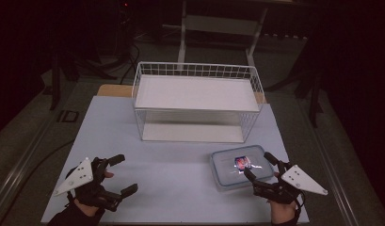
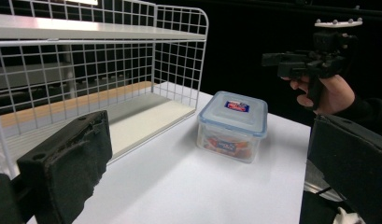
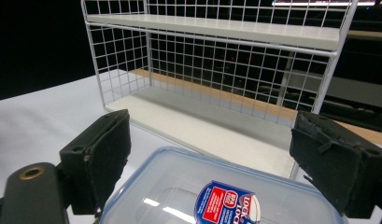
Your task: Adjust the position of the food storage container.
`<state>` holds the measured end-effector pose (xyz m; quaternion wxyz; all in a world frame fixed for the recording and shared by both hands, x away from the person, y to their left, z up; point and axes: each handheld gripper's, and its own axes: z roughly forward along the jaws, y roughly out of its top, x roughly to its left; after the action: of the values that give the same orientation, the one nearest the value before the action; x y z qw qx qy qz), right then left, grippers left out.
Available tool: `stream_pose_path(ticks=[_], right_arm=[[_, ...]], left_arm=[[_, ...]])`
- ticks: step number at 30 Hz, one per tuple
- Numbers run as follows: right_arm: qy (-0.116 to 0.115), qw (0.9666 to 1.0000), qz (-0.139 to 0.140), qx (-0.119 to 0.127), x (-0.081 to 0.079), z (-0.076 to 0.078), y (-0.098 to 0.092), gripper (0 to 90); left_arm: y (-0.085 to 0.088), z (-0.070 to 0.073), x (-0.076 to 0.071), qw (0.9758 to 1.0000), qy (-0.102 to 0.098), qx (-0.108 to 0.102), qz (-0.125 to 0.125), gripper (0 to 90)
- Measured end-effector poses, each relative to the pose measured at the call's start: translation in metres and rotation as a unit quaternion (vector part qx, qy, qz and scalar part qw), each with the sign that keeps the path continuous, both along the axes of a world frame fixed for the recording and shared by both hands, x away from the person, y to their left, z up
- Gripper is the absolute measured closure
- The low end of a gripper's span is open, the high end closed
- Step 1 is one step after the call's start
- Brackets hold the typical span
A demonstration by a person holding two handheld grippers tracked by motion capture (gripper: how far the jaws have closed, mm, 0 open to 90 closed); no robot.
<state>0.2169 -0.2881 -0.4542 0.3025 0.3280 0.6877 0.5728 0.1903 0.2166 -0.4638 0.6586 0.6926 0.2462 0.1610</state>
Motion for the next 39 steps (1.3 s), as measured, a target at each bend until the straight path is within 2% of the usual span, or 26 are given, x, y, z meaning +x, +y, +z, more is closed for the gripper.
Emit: stream_pose_path(ticks=[5, 7, 11, 13, 14, 17, 19, 24, 26, 29, 30, 31, 33, 35, 39], right_arm=[[-0.016, 0.9999, 0.004, 0.002, -0.005, 0.009, 0.002, 12.3], [-0.019, 0.9997, 0.018, 0.003, -0.005, 0.018, 0.002, 12.4], [-0.012, 0.9997, 0.020, 0.005, 0.001, 0.027, -0.003, 12.4], [-0.006, 0.9999, 0.016, 0.004, 0.004, 0.029, -0.005, 12.3], [0.003, 1.0000, 0.001, 0.000, 0.010, 0.032, -0.008, 12.3], [0.001, 1.0000, -0.002, -0.003, 0.014, 0.034, -0.014, 12.4], [0.007, 0.9998, -0.016, -0.009, 0.022, 0.034, -0.022, 13.4], [0.022, 0.9992, -0.031, -0.014, 0.033, 0.030, -0.035, 14.9], [0.034, 0.9983, -0.044, -0.018, 0.040, 0.025, -0.045, 16.1], [0.052, 0.9968, -0.055, -0.026, 0.047, 0.015, -0.057, 26.8], [0.052, 0.9968, -0.055, -0.026, 0.047, 0.015, -0.057, 26.8], [0.068, 0.9945, -0.070, -0.039, 0.053, 0.005, -0.066, 34.9], [0.083, 0.9931, -0.072, -0.039, 0.057, -0.003, -0.072, 44.3], [0.087, 0.9910, -0.086, -0.054, 0.059, -0.010, -0.076, 54.0], [0.102, 0.9864, -0.105, -0.076, 0.063, -0.023, -0.084, 66.8]], left_arm=[[-0.002, 0.000, 0.000, 1.0000, 0.000, 0.001, -0.002, 0.2], [-0.002, -0.002, 0.001, 1.0000, -0.001, 0.000, -0.002, 0.1], [-0.003, -0.005, 0.002, 1.0000, -0.004, 0.002, 0.004, 0.1], [-0.003, -0.007, 0.003, 1.0000, -0.002, 0.003, 0.009, 0.1], [-0.003, -0.008, 0.004, 0.9999, -0.001, 0.004, 0.010, 0.1], [-0.005, -0.009, 0.005, 0.9999, -0.001, 0.010, 0.010, 0.1], [-0.005, -0.010, 0.005, 0.9998, -0.002, 0.016, 0.010, 0.1], [-0.006, -0.011, 0.005, 0.9998, -0.002, 0.019, 0.008, 0.1], [-0.006, -0.012, 0.005, 0.9998, -0.001, 0.020, 0.008, 0.1], [-0.006, -0.012, 0.006, 0.9998, 0.000, 0.018, 0.007, 0.1], [-0.006, -0.012, 0.006, 0.9998, 0.000, 0.018, 0.007, 0.1], [-0.006, -0.012, 0.006, 0.9998, 0.001, 0.018, 0.006, 0.1], [-0.006, -0.013, 0.006, 0.9998, 0.001, 0.019, 0.005, 0.1], [-0.006, -0.013, 0.006, 0.9998, 0.001, 0.018, 0.005, 0.1], [-0.007, -0.014, 0.006, 0.9998, 0.004, 0.021, 0.003, 0.1]])
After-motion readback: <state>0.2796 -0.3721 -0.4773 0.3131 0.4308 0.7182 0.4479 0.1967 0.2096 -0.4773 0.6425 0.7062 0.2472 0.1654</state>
